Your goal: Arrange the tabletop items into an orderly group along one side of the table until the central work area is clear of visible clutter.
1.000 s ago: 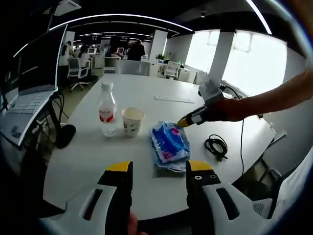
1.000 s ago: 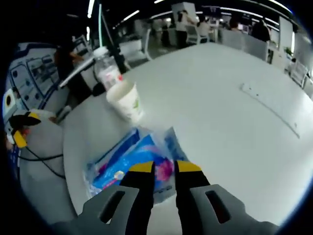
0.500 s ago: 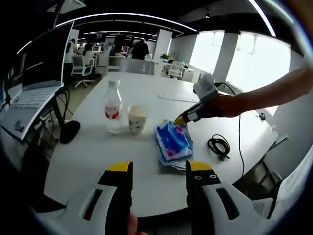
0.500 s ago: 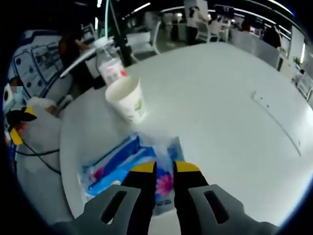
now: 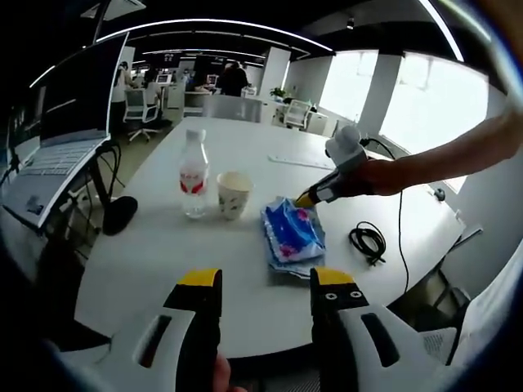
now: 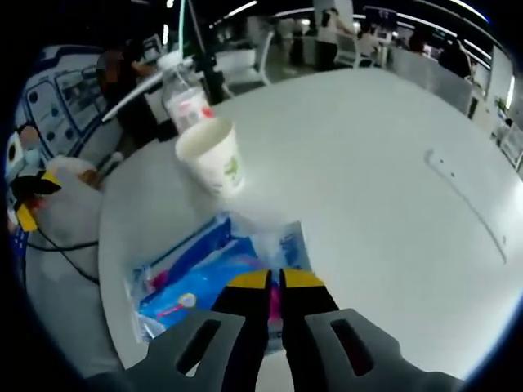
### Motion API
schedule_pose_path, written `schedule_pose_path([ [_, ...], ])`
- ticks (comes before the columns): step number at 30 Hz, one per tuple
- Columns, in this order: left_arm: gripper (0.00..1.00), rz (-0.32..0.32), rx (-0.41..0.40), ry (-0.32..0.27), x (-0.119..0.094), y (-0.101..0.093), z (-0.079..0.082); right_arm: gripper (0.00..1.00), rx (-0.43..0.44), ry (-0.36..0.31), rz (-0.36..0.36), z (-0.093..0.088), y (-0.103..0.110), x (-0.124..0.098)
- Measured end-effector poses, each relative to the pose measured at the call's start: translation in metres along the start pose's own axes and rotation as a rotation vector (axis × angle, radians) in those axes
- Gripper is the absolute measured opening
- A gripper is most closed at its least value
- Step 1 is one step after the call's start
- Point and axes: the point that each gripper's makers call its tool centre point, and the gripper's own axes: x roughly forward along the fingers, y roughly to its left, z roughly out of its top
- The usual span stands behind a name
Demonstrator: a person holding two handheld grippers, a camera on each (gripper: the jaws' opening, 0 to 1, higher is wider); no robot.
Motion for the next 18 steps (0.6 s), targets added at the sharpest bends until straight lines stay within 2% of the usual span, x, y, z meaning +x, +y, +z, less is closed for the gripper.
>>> schedule_pose_path([
  [3, 0.42, -0.003, -0.002, -0.002, 0.002, -0.002, 0.001, 0.00, -0.013, 0.002, 0.003, -0.006, 0.004, -0.005],
  [11, 0.42, -0.021, 0.000, -0.002, 0.009, -0.011, 0.001, 0.00, 0.001, 0.008, -0.003, -0.023, -0.001, -0.018],
  [18, 0.42, -0.033, 0.003, 0.000, 0.011, -0.014, 0.000, 0.00, 0.036, -0.004, -0.018, -0.040, 0.004, -0.029],
])
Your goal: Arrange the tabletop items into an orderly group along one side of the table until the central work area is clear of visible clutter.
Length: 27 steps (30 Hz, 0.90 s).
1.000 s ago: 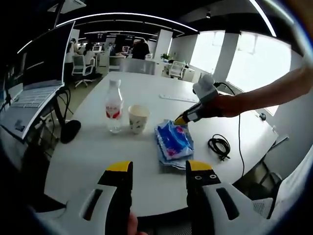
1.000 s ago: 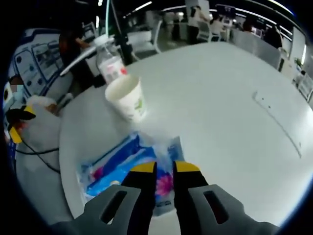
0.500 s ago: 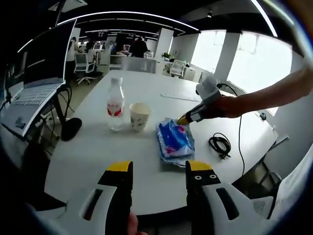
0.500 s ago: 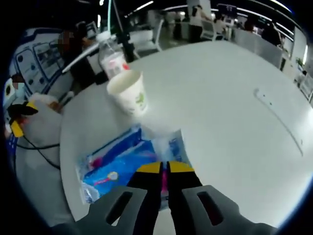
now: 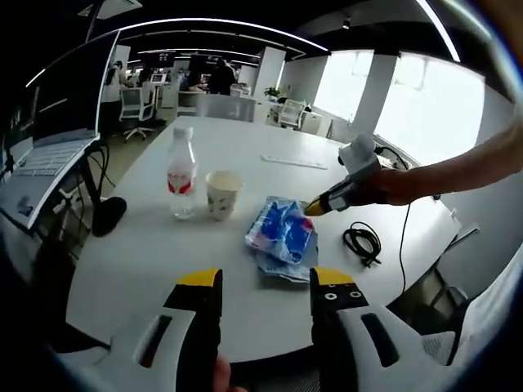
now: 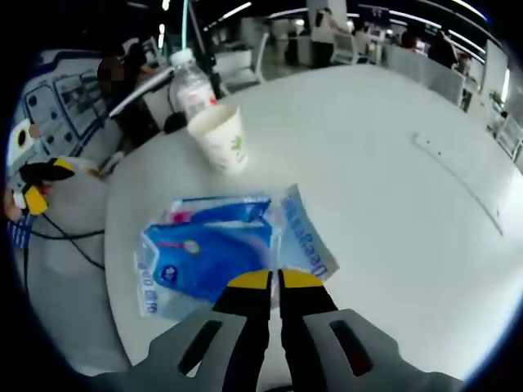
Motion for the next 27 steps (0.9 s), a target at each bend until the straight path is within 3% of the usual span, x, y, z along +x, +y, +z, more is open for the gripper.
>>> schedule_pose_path([
  [3, 0.42, -0.002, -0.001, -0.001, 0.000, -0.001, 0.000, 0.00, 0.044, -0.007, -0.018, -0.009, 0.001, -0.006],
  [5, 0.42, -0.002, -0.004, -0.001, 0.001, -0.001, -0.001, 0.00, 0.127, -0.032, -0.038, -0.015, 0.001, -0.010],
  [12, 0.42, -0.008, -0.004, 0.001, 0.001, -0.003, -0.003, 0.00, 0.175, -0.038, -0.061, -0.040, 0.009, -0.021],
  [19, 0.42, -0.012, 0.003, 0.000, 0.002, -0.004, -0.001, 0.00, 0.201, -0.076, -0.079, -0.038, 0.005, -0.028],
  [27, 0.42, -0.015, 0.005, 0.002, 0.002, -0.007, -0.003, 0.07, 0.191, -0.086, -0.072, -0.030, 0.003, -0.025],
])
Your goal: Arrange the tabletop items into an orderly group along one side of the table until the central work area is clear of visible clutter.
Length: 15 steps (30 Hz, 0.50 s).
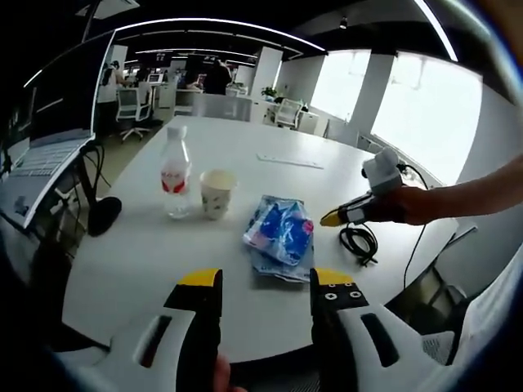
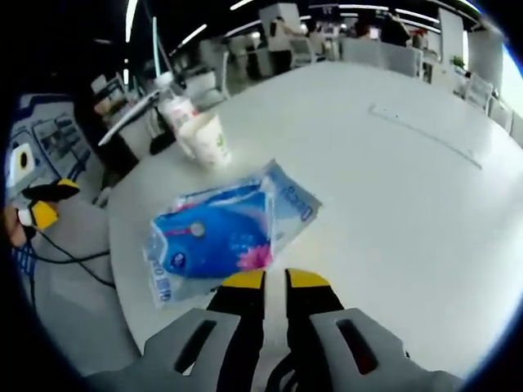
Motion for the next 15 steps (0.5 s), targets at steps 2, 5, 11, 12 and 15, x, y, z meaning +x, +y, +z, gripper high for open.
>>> schedule_pose_path([
  [2, 0.42, 0.000, -0.002, 0.000, 0.000, -0.001, 0.000, 0.08, 0.003, -0.002, 0.002, 0.002, 0.000, 0.002],
  [5, 0.42, 0.001, -0.003, 0.000, -0.002, 0.000, 0.000, 0.09, 0.013, -0.005, 0.006, 0.006, 0.000, 0.006],
  [11, 0.42, 0.007, -0.001, 0.000, -0.004, 0.003, 0.001, 0.10, 0.049, -0.028, 0.013, 0.016, -0.001, 0.014],
  [12, 0.42, 0.007, -0.001, -0.001, -0.004, 0.003, 0.001, 0.09, 0.051, -0.028, 0.014, 0.017, 0.000, 0.015],
  [15, 0.42, 0.007, 0.002, -0.001, -0.005, 0.004, 0.003, 0.05, 0.061, -0.010, 0.006, 0.013, -0.002, 0.021],
])
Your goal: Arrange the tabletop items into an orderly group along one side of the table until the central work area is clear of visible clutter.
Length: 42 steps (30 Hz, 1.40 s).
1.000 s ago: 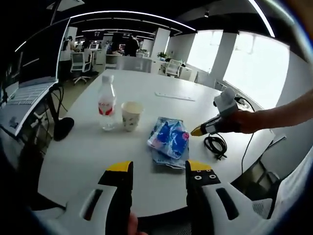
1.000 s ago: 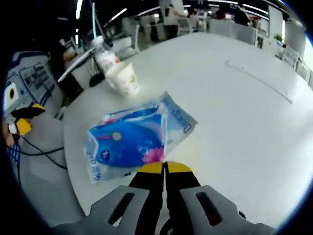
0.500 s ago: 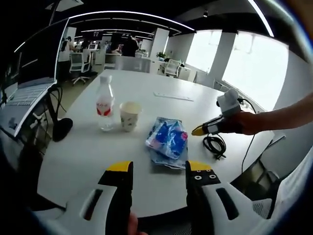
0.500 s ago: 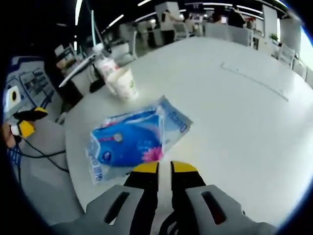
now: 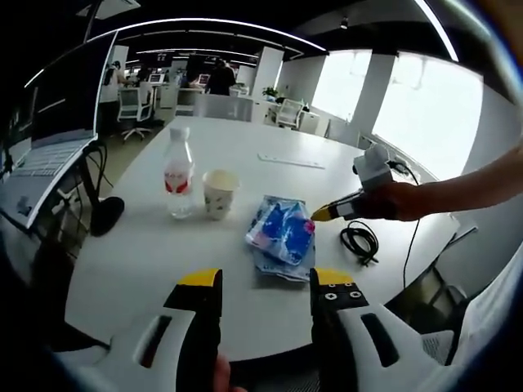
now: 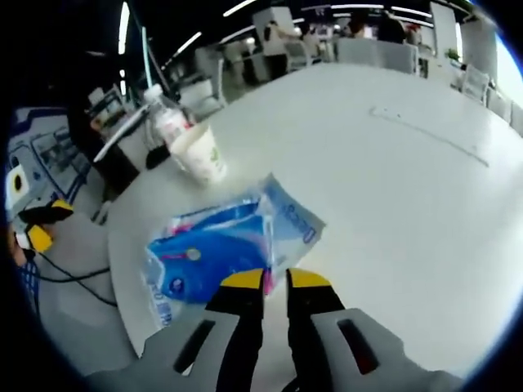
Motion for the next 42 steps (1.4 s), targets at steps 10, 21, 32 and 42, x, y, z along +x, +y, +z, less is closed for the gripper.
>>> schedule_pose_path([
  [10, 0.42, -0.005, -0.004, -0.008, 0.003, 0.001, 0.005, 0.00, 0.014, -0.002, 0.001, -0.006, 0.008, -0.008],
  [21, 0.42, -0.023, -0.007, 0.006, 0.006, -0.005, -0.002, 0.00, 0.078, -0.029, -0.020, -0.021, 0.014, -0.021],
  [32, 0.42, -0.020, -0.009, 0.007, 0.006, -0.005, -0.004, 0.00, 0.092, -0.012, -0.026, -0.049, 0.031, -0.031],
  [42, 0.41, -0.024, -0.013, 0.006, 0.009, -0.008, -0.003, 0.00, 0.052, 0.010, 0.002, -0.067, 0.060, -0.041],
])
